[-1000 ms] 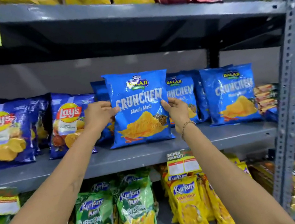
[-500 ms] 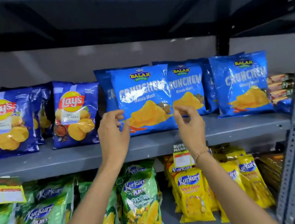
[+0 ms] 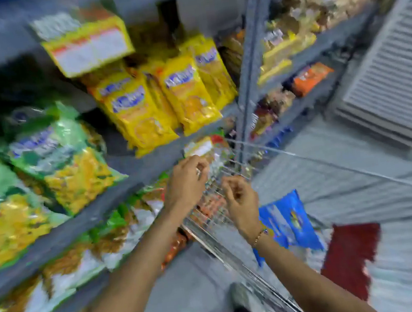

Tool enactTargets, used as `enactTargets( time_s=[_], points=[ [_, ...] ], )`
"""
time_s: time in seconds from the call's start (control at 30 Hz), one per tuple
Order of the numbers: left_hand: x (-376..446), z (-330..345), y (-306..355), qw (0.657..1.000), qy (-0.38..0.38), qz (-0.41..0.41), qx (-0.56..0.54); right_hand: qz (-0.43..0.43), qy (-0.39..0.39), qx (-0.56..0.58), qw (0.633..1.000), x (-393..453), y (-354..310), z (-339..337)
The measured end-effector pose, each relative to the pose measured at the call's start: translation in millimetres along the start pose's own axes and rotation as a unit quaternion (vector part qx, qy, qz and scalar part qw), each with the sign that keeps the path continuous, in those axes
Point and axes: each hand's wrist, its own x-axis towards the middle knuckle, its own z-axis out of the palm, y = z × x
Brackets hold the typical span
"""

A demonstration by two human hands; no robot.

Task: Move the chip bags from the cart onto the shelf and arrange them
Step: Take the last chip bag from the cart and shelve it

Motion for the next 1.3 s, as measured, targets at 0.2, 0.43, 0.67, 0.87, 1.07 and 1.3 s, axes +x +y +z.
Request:
enactTargets(
  time_s=[0.2,0.43,0.67,0.87,1.07,1.3],
  points=[
    [-12,160,-26,0.949,-0.310,-0.026,0.041,0.381,-0.089,-0.102,0.915,-55,164,-80],
    [6,284,-40,0.878,-0.471,-0.041,0.079,0.578,-0.011,0.024,0.816,-60,257,-109],
    [52,353,-46,0.880,-0.464,-0.090,0.054,0.523,0.078,0.154,0.834,-19,291,-90],
    [57,371,-42,0.836,-0.533,-0.132,0.012,0.509,0.167,0.117,0.836,-6,298,-88],
    [56,362,-53,0.871,-0.478,-0.116,0.011,0.518,0.214,0.144,0.816,-7,294,-86],
    [40,329,-47,0.906,-0.413,-0.097,-0.014,0.509,0.195,0.186,0.817,-23,284,-85]
  ],
)
